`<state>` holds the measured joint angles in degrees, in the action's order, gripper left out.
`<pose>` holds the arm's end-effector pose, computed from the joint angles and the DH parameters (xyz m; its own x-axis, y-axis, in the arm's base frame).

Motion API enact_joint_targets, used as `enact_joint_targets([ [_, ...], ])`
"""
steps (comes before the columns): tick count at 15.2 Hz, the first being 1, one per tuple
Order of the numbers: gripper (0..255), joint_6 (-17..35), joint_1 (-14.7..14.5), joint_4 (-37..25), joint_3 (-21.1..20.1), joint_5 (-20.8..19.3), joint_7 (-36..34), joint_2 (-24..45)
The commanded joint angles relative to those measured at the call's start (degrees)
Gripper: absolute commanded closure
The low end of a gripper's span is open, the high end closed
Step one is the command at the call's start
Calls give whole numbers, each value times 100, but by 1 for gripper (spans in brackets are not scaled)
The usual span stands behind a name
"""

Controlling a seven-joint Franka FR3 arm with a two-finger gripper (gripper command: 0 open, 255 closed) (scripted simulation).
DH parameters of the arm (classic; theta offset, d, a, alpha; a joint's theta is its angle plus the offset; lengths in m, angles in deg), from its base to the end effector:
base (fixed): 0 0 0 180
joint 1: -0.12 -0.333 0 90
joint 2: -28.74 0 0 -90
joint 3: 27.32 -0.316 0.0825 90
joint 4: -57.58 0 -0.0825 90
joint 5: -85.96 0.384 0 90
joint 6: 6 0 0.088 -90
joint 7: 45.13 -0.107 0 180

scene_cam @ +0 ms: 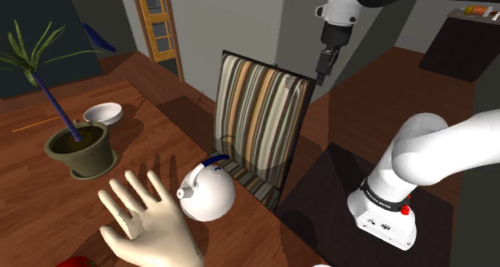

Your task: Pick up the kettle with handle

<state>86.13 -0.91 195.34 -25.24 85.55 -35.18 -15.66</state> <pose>0.3117 -0.0092 0.5673 0.9860 0.1657 -0.0183 0.1653 -0.9860 -0.0217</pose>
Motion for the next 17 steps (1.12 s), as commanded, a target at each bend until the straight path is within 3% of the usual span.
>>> enact_joint_targets([
  [1,0,0,0,0,0,0,0,0],
  [17,0,2077,-1223,-769,-610,4,1704,2639],
])
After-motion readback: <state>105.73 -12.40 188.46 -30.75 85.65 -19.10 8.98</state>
